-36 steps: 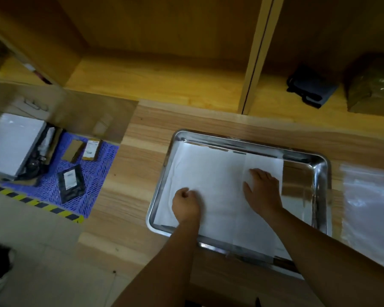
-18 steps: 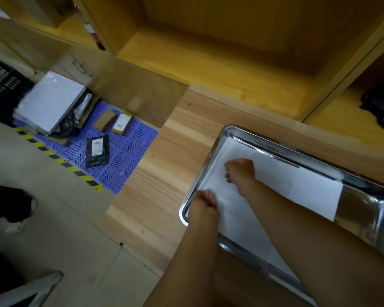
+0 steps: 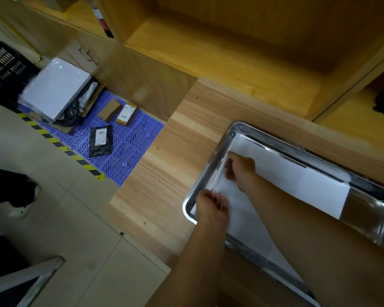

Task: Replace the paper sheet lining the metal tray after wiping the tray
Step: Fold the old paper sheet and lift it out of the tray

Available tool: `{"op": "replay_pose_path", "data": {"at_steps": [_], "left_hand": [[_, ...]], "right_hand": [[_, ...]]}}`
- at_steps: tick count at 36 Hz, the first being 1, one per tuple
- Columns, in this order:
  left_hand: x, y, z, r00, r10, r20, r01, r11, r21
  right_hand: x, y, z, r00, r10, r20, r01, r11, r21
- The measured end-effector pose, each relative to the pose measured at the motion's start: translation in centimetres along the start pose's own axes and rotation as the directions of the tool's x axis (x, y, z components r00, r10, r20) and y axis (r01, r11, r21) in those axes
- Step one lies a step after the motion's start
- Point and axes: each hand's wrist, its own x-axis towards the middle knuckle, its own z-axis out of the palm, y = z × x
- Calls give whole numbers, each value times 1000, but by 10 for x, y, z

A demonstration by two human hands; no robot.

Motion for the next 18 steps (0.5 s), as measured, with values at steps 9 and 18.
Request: {"op": "replay_pose_path", "data": {"at_steps": [9,18], "left_hand": [[-23,-8,2,1000,23,-4,-24,975,-222],[-19,-17,-9,1000,-29,-11,29,997,-77]], "right_hand": [[0,-2,-26,970,83,229,-119,982,147],[-8,-4,-45,990,-3,143,-31,972,231]]}}
